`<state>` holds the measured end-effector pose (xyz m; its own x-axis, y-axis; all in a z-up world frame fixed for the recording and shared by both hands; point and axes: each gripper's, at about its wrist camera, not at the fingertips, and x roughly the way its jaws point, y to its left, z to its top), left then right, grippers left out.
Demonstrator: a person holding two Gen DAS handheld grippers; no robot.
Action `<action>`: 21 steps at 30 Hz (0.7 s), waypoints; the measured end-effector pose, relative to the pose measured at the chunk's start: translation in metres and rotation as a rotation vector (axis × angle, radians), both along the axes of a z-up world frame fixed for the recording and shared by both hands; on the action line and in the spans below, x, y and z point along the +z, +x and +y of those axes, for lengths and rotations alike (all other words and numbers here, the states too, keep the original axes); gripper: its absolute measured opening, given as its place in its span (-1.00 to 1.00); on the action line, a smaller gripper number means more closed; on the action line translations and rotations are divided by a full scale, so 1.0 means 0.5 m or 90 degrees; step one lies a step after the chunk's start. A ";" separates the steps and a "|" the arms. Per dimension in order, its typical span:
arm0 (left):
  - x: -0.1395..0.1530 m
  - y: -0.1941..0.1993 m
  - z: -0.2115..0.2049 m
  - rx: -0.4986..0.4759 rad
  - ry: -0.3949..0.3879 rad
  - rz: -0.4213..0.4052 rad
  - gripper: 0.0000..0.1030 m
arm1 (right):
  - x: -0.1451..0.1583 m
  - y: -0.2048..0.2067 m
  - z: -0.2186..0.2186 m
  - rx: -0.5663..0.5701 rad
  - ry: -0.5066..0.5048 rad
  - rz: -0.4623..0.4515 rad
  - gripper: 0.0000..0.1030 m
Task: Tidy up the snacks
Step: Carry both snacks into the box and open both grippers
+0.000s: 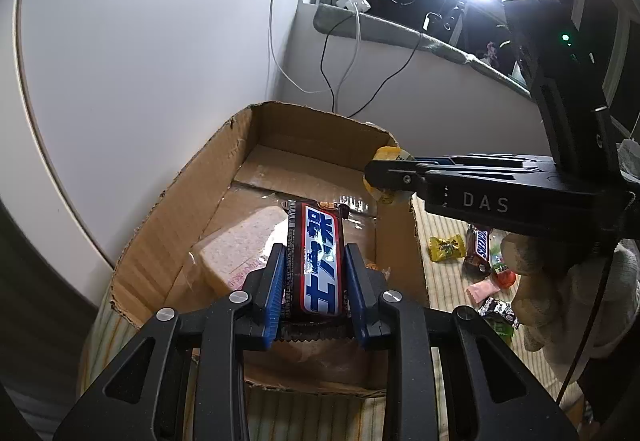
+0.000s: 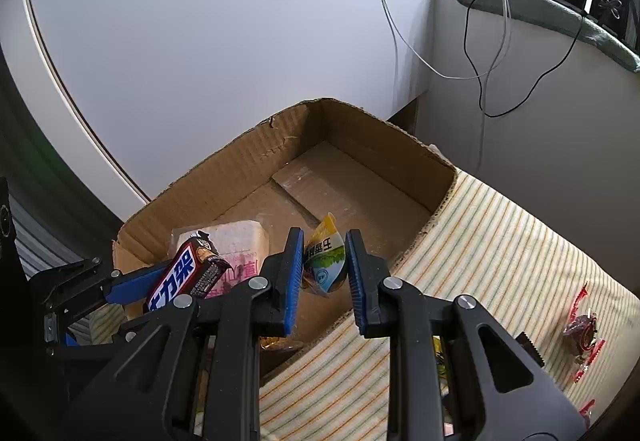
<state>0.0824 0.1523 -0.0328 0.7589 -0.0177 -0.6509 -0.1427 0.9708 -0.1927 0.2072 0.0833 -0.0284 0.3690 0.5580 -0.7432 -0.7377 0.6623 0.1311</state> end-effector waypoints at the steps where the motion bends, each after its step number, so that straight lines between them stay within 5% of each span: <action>1: 0.000 0.000 0.000 0.000 0.000 0.000 -0.47 | 0.000 0.001 0.002 0.001 -0.001 0.000 -0.57; 13: 0.001 -0.001 0.002 0.002 -0.001 -0.001 -0.47 | -0.004 -0.009 0.023 0.016 -0.007 -0.002 -0.54; 17: 0.004 -0.005 -0.002 0.003 0.008 -0.004 -0.39 | 0.002 -0.010 0.017 0.005 0.001 -0.013 0.06; 21: 0.011 -0.012 -0.008 0.005 0.018 -0.009 -0.37 | 0.012 -0.013 0.006 -0.001 0.008 -0.017 0.06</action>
